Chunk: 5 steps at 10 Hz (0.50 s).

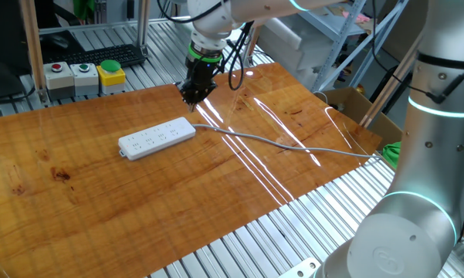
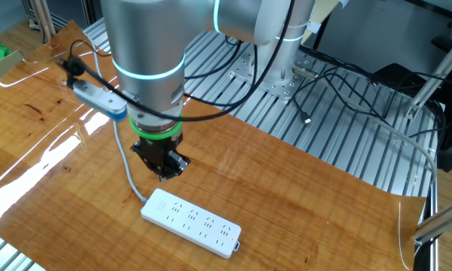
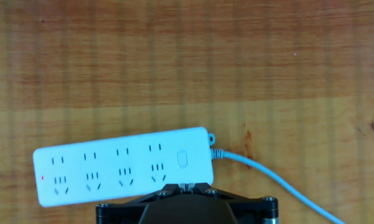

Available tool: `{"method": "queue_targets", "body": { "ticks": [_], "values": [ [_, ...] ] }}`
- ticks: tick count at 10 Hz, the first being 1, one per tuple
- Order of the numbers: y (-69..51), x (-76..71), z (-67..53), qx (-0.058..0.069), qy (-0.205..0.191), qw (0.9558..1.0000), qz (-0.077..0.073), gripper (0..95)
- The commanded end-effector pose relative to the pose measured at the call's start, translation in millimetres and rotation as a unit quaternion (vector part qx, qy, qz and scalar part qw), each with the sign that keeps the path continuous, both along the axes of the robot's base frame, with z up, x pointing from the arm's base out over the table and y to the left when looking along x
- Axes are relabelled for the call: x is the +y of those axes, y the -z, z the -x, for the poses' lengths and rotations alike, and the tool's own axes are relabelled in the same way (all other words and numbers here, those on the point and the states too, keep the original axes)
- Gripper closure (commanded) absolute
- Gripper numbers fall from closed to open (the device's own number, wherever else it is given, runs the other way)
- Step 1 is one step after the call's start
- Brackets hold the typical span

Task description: Turn off the power strip by pressing the button

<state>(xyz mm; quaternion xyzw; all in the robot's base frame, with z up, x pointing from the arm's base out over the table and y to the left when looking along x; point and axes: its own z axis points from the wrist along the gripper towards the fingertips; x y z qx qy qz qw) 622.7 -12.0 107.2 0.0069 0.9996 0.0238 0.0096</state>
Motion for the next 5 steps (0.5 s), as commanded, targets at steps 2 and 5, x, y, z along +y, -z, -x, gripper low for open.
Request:
{"method": "queue_targets", "body": {
  "ticks": [2,5],
  "values": [
    [7.8,0.9,-0.4,-0.003,0.002,1.0000,0.000,95.0],
    [19.2,2.5,-0.5,-0.004,0.002,1.0000,-0.001,95.0]
  ]
}}
